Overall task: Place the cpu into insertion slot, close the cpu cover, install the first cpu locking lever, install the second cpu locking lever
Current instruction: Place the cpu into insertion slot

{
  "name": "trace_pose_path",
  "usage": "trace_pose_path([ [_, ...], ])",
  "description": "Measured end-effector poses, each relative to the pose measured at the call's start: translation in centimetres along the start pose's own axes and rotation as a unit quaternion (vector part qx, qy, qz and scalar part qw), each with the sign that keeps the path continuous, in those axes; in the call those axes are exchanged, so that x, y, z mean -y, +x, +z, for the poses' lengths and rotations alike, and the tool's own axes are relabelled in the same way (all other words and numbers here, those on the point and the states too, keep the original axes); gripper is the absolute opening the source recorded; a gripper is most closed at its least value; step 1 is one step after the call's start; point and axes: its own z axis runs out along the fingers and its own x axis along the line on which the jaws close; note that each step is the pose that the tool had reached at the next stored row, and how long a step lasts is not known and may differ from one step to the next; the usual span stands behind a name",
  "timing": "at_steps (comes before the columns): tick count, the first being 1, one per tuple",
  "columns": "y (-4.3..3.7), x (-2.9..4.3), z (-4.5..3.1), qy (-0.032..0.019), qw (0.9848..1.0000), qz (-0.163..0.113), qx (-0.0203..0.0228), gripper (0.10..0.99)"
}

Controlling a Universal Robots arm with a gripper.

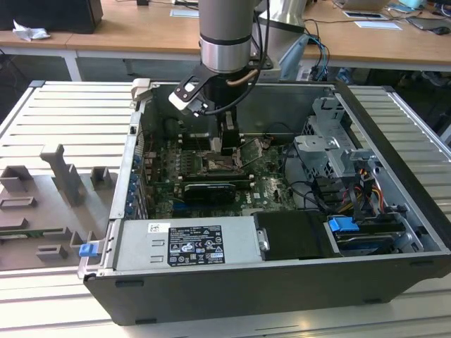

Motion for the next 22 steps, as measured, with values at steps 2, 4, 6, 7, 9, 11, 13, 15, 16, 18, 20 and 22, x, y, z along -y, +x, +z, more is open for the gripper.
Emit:
trace_pose_path([
  [2,0.03,0.06,0.33,0.0,1.0,0.0,0.0,0.537],
  [4,0.07,0.14,0.72,0.0,1.0,0.0,0.0001,0.537],
  [6,0.13,0.19,1.03,0.0,1.0,0.0,0.0,0.537],
  [7,0.18,0.24,1.28,0.0001,1.0,0.0,0.0,0.537],
  [9,0.22,0.28,1.55,0.0006,1.0,0.0,0.0,0.537],
  [11,0.3,0.37,1.95,0.0008,1.0,0.0,0.0,0.537],
  [13,0.35,0.43,2.2,0.001,1.0,0.0,0.0,0.537],
  [15,0.41,0.5,2.41,0.001,1.0,0.0,0.0,0.537],
  [16,0.49,0.54,2.51,0.001,1.0,0.0,0.0001,0.537],
  [18,0.63,0.62,2.68,0.001,1.0,0.0,0.0,0.537],
  [20,0.77,0.7,2.82,0.001,1.0,0.0,0.0,0.537],
  [22,0.92,0.78,2.99,0.0009,1.0,0.0,0.0,0.537],
])
